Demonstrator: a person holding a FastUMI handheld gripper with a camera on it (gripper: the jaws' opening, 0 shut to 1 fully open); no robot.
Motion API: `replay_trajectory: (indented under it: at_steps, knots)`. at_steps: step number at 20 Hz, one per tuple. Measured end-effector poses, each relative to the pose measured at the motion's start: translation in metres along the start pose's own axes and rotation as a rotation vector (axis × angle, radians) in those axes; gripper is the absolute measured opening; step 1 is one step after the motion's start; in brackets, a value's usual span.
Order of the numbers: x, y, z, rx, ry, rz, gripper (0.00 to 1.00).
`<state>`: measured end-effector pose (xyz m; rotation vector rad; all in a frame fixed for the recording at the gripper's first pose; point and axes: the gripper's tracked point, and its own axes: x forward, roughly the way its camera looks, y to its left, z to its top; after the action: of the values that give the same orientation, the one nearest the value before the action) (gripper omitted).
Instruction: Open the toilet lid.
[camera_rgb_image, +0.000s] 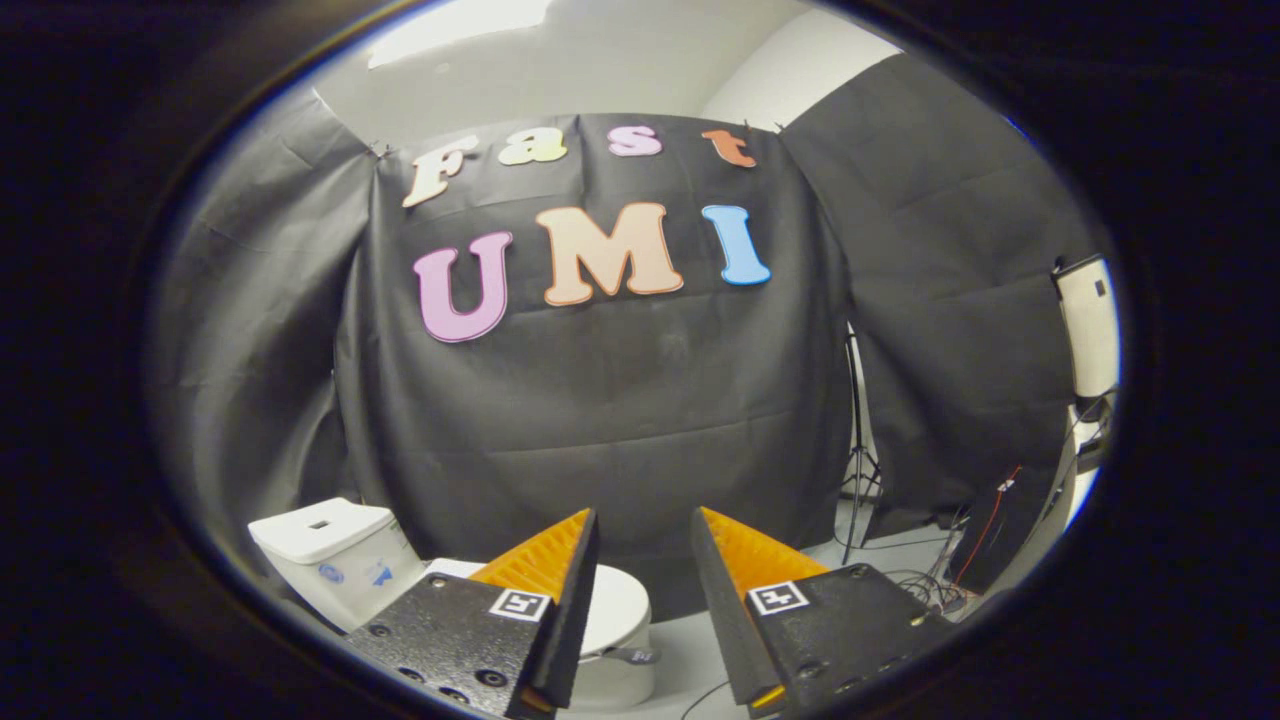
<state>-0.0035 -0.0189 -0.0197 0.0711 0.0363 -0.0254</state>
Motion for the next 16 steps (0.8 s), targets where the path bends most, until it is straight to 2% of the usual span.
replay_trajectory:
  at_steps: [7,16]
  knots:
    - [-0.006,-0.02,-0.01,0.035,0.021,-0.056,0.58]
    - [-0.002,-0.025,-0.019,0.073,0.051,-0.062,0.58]
